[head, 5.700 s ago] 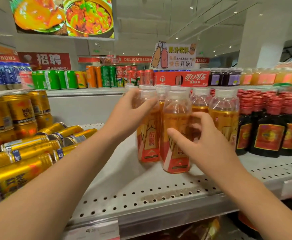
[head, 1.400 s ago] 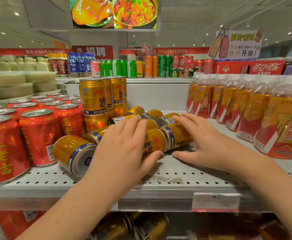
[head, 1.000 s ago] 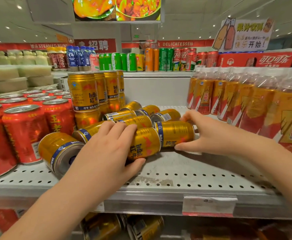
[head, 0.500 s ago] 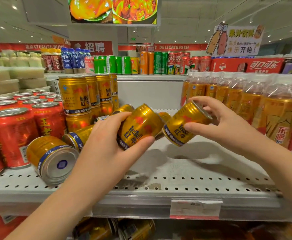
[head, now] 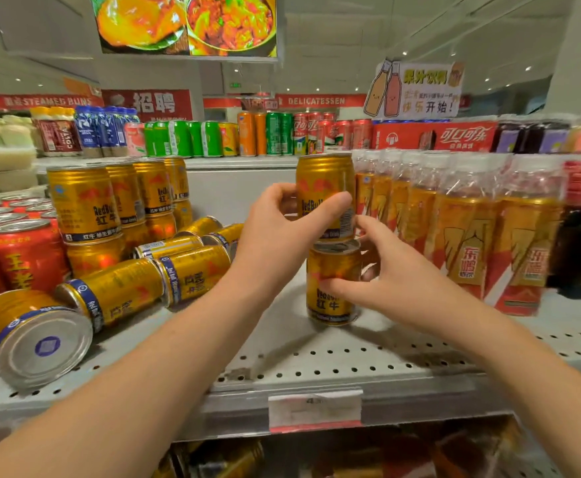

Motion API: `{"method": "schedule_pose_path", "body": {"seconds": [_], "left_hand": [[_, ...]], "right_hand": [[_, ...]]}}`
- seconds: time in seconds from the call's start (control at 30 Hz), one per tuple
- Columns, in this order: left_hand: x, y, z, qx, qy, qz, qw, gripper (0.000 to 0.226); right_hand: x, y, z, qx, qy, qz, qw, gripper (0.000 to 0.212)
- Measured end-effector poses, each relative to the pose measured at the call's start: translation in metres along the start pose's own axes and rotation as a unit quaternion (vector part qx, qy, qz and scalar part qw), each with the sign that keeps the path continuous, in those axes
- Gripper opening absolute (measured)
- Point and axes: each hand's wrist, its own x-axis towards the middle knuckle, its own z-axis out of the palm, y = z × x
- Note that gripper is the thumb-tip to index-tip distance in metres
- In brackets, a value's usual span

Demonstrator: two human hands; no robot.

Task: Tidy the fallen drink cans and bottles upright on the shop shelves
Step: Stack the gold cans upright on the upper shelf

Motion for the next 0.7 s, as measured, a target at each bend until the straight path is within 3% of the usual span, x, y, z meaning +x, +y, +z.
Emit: {"method": "schedule_pose_path", "body": {"seconds": [0.27, 0.4, 0.5, 0.6, 0.7], "left_hand": [[0.007, -0.013, 0.016, -0.013, -0.030, 0.010, 0.999, 0.044], [0.016, -0.016, 0.018, 0.006, -0.047, -0.008, 0.999, 0.036], [0.025, -0.018, 0.019, 0.020, -0.072, -0.024, 0.997, 0.045], [0.032, -0.022, 0.018, 0.054, -0.085, -0.038, 0.994, 0.060], [0.032, -0.029, 0.015, 0.069, -0.100, -0.040, 0.992, 0.051]], "right_hand": [[0.006, 0.015, 0.003, 0.105, 0.001, 0.016, 0.994, 0.071], [0.015, 0.020, 0.007, 0.087, 0.022, 0.034, 0.995, 0.071], [0.020, 0.024, 0.009, 0.056, 0.029, 0.040, 0.997, 0.072], [0.023, 0.029, 0.009, 0.056, 0.031, 0.047, 0.997, 0.064], [0.023, 0.034, 0.011, 0.075, 0.048, 0.056, 0.994, 0.053]]}}
